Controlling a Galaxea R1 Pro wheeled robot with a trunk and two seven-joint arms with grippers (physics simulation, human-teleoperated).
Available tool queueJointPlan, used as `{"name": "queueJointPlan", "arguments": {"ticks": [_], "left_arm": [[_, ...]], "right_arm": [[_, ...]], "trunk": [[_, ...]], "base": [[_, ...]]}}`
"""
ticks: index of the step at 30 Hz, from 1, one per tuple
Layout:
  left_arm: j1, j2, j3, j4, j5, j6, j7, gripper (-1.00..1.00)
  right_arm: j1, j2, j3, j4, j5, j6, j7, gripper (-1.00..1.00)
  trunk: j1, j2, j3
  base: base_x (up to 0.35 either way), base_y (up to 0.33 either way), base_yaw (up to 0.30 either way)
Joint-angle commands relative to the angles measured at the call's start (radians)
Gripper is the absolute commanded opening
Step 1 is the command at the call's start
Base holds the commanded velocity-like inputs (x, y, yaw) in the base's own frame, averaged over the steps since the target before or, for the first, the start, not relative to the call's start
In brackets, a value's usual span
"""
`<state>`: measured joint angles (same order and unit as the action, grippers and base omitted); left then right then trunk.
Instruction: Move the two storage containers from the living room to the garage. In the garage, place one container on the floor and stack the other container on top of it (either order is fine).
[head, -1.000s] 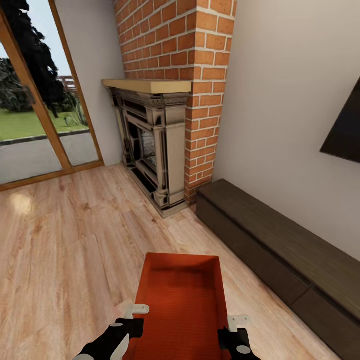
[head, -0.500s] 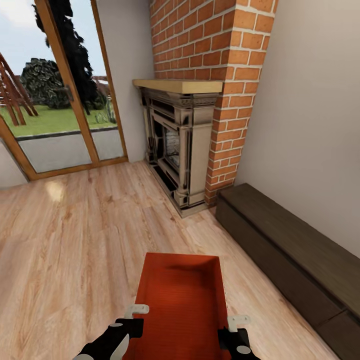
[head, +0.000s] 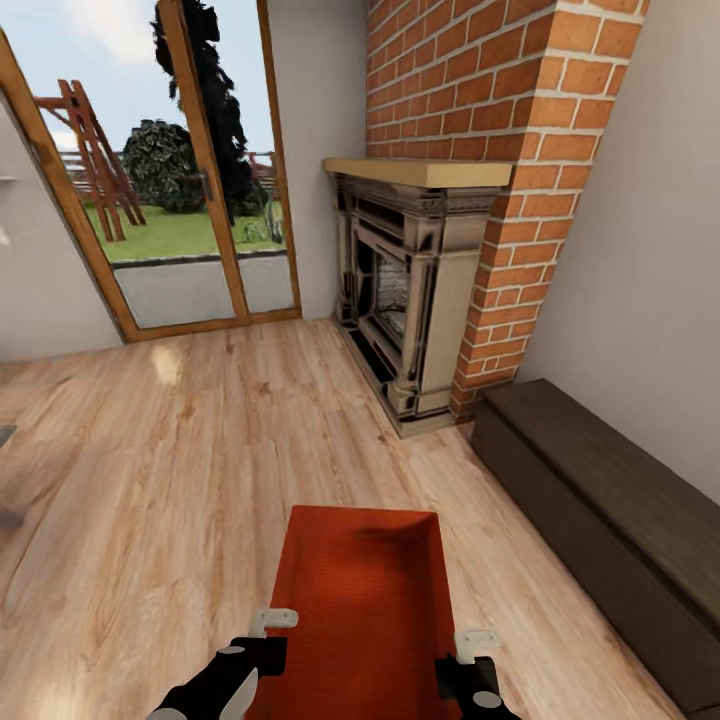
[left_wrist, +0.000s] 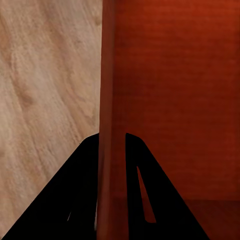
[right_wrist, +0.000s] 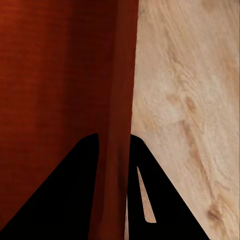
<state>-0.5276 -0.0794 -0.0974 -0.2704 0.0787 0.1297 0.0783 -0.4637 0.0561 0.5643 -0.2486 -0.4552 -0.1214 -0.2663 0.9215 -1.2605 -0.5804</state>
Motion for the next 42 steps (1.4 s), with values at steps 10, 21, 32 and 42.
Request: {"name": "queueJointPlan", "arguments": {"ticks": [10,21,32,42], "left_arm": [[0.000,0.001,0.010,0.000,-0.008,0.007,0.014,-1.00],[0.000,0.001,0.010,0.000,-0.008,0.007,0.014,-1.00],[0.000,0.001,0.010,0.000,-0.008,0.007,0.014,-1.00],[0.000,0.001,0.010,0.000,-0.008,0.007,0.014,-1.00]], "right_arm": [[-0.001,0.000,-0.015,-0.001,0.006,-0.008,-0.005,-1.00],[-0.001,0.001,-0.014,-0.001,0.007,-0.009,-0.005,-1.00],[-0.001,0.000,-0.014,-0.001,0.007,-0.009,-0.005,-1.00],[-0.001,-0.001,-0.014,-0.001,0.007,-0.009,-0.006,-1.00]], "trunk": [[0.000,0.000,-0.001],[0.000,0.000,-0.001],[0.000,0.000,-0.001],[0.000,0.000,-0.001]], "base": [[0.000,0.000,0.300],[0.000,0.000,0.300],[0.000,0.000,0.300],[0.000,0.000,0.300]]}}
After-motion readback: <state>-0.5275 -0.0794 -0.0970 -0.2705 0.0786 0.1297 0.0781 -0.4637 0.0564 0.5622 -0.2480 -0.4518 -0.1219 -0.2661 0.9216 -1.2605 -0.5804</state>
